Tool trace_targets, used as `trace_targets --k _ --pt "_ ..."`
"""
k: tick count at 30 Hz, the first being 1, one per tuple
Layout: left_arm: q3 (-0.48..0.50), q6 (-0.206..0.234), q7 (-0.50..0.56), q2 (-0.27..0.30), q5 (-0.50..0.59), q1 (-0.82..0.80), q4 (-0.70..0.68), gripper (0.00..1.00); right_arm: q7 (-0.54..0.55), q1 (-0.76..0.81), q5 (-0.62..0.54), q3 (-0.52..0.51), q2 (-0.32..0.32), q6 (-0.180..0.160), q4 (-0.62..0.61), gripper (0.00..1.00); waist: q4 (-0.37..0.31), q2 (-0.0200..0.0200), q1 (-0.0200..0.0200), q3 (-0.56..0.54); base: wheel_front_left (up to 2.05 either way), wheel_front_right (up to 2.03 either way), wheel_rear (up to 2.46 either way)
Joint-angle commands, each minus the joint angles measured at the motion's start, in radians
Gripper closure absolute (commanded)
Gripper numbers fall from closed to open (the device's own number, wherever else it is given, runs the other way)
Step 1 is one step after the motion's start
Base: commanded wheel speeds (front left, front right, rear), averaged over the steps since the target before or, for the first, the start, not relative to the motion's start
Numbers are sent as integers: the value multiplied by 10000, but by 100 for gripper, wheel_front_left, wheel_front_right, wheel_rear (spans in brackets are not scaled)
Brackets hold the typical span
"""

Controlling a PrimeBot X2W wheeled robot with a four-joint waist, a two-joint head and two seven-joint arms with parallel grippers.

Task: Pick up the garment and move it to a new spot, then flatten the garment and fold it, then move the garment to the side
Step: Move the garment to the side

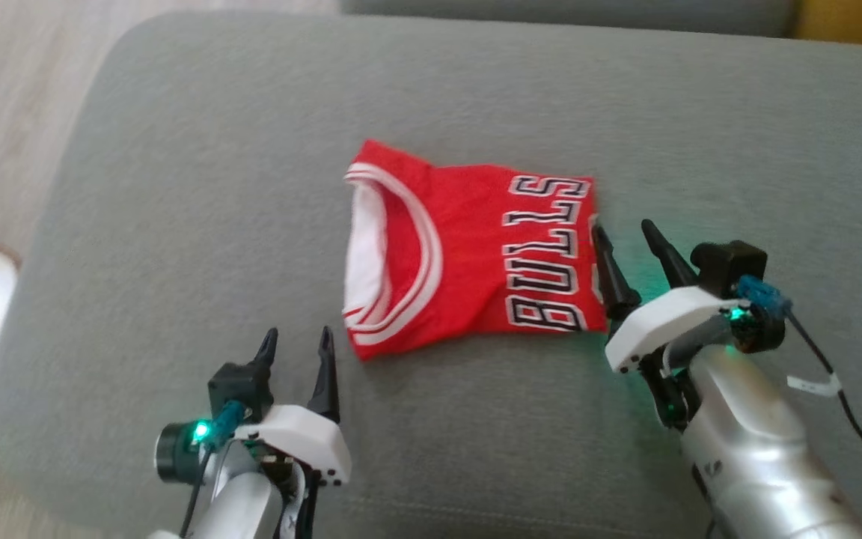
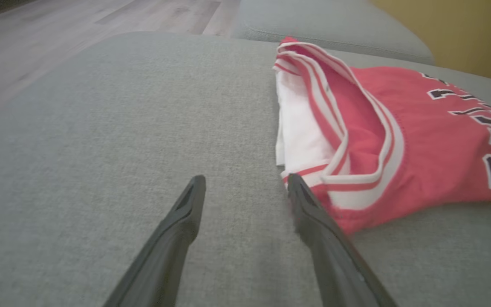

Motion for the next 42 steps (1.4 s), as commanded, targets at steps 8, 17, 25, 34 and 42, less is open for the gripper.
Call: trace_targets --k 8,17,25,34,42 --pt "134 56 -124 79 -134 -485 -375 0 501 -836 644 385 98 65 1756 52 969 0 0 503 0 0 0" --pt "506 -11 -124 79 26 -420 -270 0 -87 -976 1204 592 94 65 1683 100 -916 0 0 148 0 0 0" --pt "866 -172 -124 79 124 -771 -78 0 -107 -766 1207 712 95 65 754 100 -3907 0 0 143 0 0 0" --pt "1059 -496 -124 79 279 -1156 382 0 -109 -343 1789 1097 54 65 -268 100 -6677 0 0 430 0 0 0" --pt "255 -800 -124 79 244 -1716 772 0 -110 119 1759 311 -457 65 -980 100 -6825 0 0 772 0 0 0"
